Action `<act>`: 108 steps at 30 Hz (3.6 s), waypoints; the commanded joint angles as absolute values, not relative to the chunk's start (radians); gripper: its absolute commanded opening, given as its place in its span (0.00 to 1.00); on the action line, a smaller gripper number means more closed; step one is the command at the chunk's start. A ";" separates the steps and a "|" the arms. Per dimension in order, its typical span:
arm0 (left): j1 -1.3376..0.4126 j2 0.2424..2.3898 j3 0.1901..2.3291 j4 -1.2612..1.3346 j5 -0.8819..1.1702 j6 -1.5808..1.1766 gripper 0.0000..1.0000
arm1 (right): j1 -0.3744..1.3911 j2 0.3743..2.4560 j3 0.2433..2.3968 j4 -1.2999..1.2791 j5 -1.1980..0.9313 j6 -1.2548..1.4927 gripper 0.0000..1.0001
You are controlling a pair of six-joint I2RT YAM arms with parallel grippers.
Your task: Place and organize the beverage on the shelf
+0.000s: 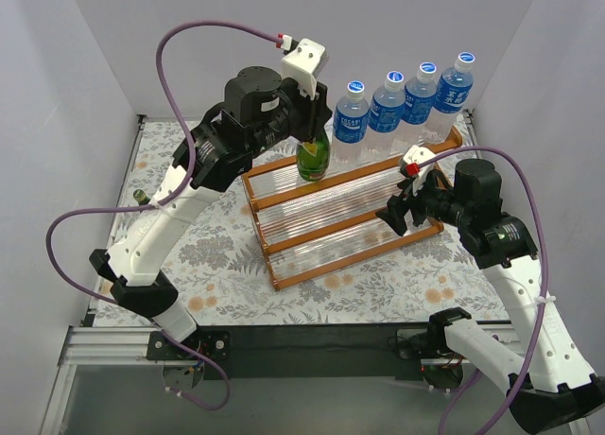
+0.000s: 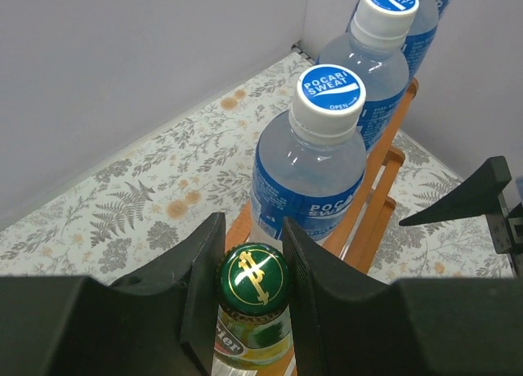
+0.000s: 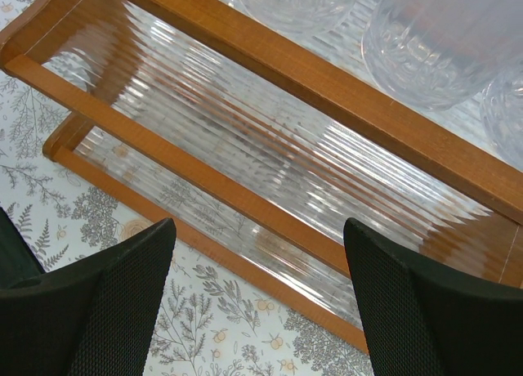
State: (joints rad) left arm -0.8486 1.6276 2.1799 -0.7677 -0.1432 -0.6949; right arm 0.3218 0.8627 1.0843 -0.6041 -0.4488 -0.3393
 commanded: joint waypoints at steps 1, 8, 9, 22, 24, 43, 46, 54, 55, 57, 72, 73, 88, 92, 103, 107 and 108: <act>-0.857 1.588 2.260 -0.621 -0.189 -0.666 0.00 | 0.318 0.848 1.092 -0.577 -0.460 -0.333 0.89; -0.861 1.598 2.260 -0.623 -0.187 -0.661 0.00 | 0.318 0.845 1.091 -0.577 -0.462 -0.334 0.89; -0.861 1.600 2.260 -0.624 -0.187 -0.661 0.00 | 0.318 0.845 1.091 -0.577 -0.460 -0.334 0.89; -0.862 1.597 2.223 -0.626 -0.206 -0.666 0.00 | 0.318 0.836 1.089 -0.580 -0.457 -0.334 0.89; -0.862 1.594 2.212 -0.626 -0.209 -0.666 0.00 | 0.318 0.833 1.089 -0.581 -0.457 -0.334 0.89; -0.864 1.549 2.135 -0.618 -0.241 -0.709 0.46 | 0.318 0.821 1.086 -0.587 -0.454 -0.336 0.89; -0.864 1.543 2.132 -0.618 -0.247 -0.713 0.53 | 0.318 0.821 1.086 -0.586 -0.454 -0.336 0.89; -0.864 1.522 2.135 -0.618 -0.262 -0.716 0.59 | 0.318 0.821 1.089 -0.588 -0.454 -0.334 0.89; -0.861 1.519 2.140 -0.618 -0.262 -0.718 0.61 | 0.318 0.822 1.091 -0.588 -0.453 -0.334 0.89; -0.861 1.509 2.154 -0.617 -0.261 -0.719 0.64 | 0.318 0.824 1.094 -0.588 -0.456 -0.339 0.89; -0.862 1.232 1.944 -0.684 -0.489 -0.813 0.79 | 0.316 0.802 1.109 -0.673 -0.537 -0.512 0.92; -0.862 1.171 1.896 -0.698 -0.520 -0.825 0.80 | 0.314 0.801 1.112 -0.684 -0.541 -0.532 0.93; -0.862 0.749 1.382 -1.032 -0.874 -1.269 0.84 | 0.288 0.861 1.056 -0.896 -0.500 -0.635 0.81; -0.862 0.798 1.359 -1.100 -0.925 -1.325 0.85 | 0.273 0.804 0.965 -0.859 -0.502 -0.635 0.81; -0.818 0.877 1.298 -0.971 -0.928 -1.241 0.88 | 0.232 0.719 0.851 -0.764 -0.534 -0.607 0.81; -0.469 0.939 1.263 -0.809 -0.582 -1.063 0.88 | 0.226 0.698 0.815 -0.729 -0.522 -0.606 0.81; -0.273 0.965 1.238 -0.783 -0.395 -1.040 0.88 | 0.221 0.695 0.798 -0.710 -0.515 -0.607 0.80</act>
